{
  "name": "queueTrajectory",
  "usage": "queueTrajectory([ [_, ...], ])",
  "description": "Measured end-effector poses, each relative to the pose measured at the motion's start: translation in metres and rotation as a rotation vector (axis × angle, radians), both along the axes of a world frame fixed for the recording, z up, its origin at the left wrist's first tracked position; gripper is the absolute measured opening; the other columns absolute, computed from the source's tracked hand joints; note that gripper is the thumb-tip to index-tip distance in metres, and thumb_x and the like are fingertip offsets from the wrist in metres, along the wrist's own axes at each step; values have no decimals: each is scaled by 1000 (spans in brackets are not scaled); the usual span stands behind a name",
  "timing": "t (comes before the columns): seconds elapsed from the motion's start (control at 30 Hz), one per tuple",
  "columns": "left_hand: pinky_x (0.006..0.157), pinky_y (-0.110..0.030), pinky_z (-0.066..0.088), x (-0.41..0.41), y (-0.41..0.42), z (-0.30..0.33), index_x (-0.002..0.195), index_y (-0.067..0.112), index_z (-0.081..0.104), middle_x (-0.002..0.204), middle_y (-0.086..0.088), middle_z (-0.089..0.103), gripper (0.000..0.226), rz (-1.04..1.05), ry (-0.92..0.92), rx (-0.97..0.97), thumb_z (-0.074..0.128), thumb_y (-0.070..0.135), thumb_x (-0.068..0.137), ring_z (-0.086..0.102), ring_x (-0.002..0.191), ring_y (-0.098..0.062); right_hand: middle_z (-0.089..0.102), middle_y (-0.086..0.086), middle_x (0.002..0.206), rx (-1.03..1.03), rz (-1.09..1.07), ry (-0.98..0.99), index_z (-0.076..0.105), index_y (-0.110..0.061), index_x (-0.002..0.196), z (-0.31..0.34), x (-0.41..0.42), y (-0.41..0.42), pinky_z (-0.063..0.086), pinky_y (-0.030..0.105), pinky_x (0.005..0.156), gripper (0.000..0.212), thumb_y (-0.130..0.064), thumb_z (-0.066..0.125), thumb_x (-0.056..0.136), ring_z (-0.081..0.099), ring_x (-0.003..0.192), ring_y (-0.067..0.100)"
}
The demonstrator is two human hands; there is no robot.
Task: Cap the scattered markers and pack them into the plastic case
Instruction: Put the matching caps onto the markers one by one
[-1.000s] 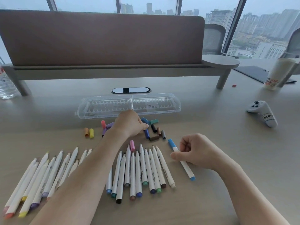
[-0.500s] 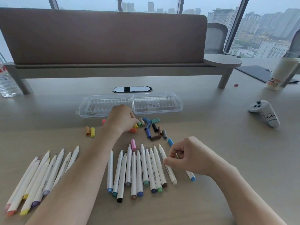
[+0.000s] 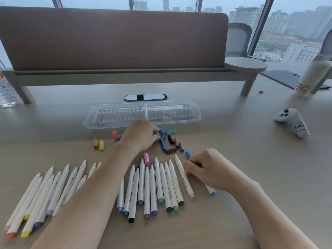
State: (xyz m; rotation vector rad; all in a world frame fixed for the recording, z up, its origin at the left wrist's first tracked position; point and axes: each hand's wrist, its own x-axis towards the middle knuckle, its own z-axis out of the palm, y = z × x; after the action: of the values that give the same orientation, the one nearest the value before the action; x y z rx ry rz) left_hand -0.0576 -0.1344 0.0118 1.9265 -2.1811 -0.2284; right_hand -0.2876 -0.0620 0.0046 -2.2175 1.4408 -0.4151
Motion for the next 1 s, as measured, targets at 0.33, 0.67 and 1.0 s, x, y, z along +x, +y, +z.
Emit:
queueTrajectory([
  [0.33,90,-32,55,-1,0,-2,114,21,74,109,1,74,23,14,73,-68,71,26,91,67,96,-15,50,-16,44,-23,-30,9,65,-24,60,0,4,1,38,15,45,37,-53,73,82,47,46,5],
  [0.67,82,-19,48,9,0,8,116,22,72,105,6,71,39,-32,385,-26,80,10,80,65,96,-7,64,-3,58,-76,-120,128,65,-16,63,-2,12,3,52,30,54,41,-55,68,78,58,55,13],
  [1.0,92,-35,57,13,4,17,101,14,71,102,-8,75,35,33,933,139,86,3,72,72,100,-22,55,5,58,-228,-75,368,55,-9,61,-1,23,6,45,32,50,41,-45,51,80,54,56,24],
])
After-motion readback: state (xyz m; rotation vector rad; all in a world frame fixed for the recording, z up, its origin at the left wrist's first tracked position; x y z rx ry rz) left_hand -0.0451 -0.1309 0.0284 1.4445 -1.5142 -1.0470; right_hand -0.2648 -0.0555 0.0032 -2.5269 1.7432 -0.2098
